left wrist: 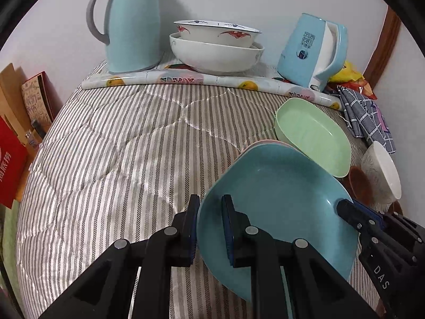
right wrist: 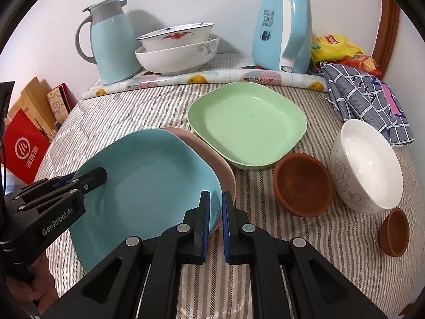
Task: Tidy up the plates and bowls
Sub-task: 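Carry the blue plate onto the pink plate and open the left gripper, then move the left gripper to the green plate rim and close it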
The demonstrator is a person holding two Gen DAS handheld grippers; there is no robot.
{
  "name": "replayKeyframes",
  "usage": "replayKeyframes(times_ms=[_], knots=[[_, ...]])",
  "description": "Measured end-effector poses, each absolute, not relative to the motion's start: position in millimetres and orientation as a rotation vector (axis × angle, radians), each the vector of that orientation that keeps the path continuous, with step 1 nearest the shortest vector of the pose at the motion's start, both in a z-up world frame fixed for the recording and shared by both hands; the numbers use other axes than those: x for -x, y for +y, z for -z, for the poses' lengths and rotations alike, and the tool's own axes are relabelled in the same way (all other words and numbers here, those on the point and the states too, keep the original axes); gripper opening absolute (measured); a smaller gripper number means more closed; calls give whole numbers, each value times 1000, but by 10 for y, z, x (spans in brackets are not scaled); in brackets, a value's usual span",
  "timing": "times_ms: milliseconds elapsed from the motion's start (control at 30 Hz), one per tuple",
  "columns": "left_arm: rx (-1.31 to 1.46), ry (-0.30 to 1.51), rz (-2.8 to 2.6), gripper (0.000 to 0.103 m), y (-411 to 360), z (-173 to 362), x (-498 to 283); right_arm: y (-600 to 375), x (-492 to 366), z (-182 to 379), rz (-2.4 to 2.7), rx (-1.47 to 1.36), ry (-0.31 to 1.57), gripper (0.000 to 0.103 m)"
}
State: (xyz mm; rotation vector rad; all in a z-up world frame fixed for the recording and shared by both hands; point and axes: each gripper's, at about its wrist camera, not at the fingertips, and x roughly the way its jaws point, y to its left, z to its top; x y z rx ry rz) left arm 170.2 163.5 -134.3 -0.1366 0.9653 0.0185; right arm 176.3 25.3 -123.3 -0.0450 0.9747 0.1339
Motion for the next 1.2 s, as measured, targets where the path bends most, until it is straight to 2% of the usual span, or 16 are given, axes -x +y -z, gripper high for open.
replayKeyframes(times_ms=[333, 467, 700, 733, 833, 867, 900, 1133, 1200], knots=[[129, 982, -14, 17, 1581, 1445, -1833, 245, -1873, 1319, -110, 77, 953, 9], [126, 1000, -17, 17, 1561, 1527, -1843, 276, -1861, 1355, -112, 123, 944, 16], [128, 1015, -10, 17, 1570, 1530, -1807, 248, -1844, 1359, -124, 131, 949, 18], [126, 1013, -11, 17, 1571, 1518, -1796, 244, -1834, 1344, -131, 129, 949, 19], [122, 1010, -16, 18, 1587, 1467, -1771, 226, -1777, 1268, -149, 112, 930, 35], [125, 1008, -19, 23, 1599, 1441, -1758, 215, -1755, 1235, -152, 106, 920, 43], [127, 1001, -22, 27, 1607, 1411, -1742, 209, -1736, 1206, -155, 104, 912, 47], [150, 954, -27, 29, 1625, 1179, -1661, 84, -1600, 971, -168, 61, 877, 52], [154, 941, -33, 37, 1614, 1110, -1638, 18, -1573, 914, -161, 42, 868, 53]])
